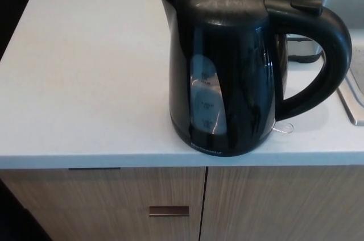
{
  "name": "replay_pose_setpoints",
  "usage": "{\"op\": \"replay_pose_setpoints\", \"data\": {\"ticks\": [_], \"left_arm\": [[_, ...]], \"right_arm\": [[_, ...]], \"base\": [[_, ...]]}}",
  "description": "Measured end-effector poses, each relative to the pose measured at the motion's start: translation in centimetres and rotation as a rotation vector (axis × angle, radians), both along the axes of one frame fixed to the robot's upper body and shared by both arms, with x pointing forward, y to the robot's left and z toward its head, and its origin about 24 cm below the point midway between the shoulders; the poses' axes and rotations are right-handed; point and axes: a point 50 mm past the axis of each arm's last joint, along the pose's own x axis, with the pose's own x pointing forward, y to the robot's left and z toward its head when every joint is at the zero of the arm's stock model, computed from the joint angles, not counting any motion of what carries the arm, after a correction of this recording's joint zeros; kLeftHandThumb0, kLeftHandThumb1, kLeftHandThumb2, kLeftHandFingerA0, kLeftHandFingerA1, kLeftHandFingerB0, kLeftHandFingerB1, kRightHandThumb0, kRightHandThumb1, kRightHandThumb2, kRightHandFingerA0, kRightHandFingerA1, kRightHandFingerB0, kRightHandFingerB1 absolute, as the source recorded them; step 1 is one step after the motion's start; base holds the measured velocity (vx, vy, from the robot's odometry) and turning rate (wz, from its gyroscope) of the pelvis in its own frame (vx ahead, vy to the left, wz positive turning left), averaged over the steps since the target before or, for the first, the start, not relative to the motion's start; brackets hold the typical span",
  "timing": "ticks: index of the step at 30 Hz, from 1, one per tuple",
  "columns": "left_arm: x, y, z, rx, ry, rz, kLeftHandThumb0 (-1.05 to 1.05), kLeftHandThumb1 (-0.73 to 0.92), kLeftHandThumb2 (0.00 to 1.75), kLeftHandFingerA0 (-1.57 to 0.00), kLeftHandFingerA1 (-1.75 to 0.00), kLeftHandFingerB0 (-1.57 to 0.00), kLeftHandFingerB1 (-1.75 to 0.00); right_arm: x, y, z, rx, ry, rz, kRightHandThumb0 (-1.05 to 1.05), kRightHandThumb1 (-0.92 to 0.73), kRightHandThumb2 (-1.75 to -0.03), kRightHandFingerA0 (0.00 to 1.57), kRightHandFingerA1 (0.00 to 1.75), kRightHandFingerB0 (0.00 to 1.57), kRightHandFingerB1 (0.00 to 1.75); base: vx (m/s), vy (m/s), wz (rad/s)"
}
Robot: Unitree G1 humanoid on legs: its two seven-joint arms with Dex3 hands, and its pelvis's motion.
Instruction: Pick up a kettle using the right hand on left side of the counter and then walk right towards the kettl base and turn on the kettle
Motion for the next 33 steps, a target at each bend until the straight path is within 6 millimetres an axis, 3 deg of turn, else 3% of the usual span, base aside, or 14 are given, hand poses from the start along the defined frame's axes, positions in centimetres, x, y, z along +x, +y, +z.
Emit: {"op": "replay_pose_setpoints", "data": {"ticks": [22,33], "left_arm": [[-0.9,0.1,-0.4,-0.024,-0.013,0.093,0.15,0.68,0.89,-0.90,-0.77,-0.83,-0.71],[0.1,0.4,0.1,0.008,-0.086,0.096,0.14,0.64,0.91,-0.87,-0.75,-0.82,-0.70]], "right_arm": [[-1.6,-0.4,-0.5,0.017,0.032,-0.044,-0.07,-0.72,-0.71,0.86,0.61,0.60,0.54],[-2.7,-0.6,-0.7,0.020,0.044,-0.073,-0.05,-0.74,-0.73,0.84,0.59,0.61,0.52]], "base": [[0.00,0.000,0.00],[0.00,0.000,0.00]]}}
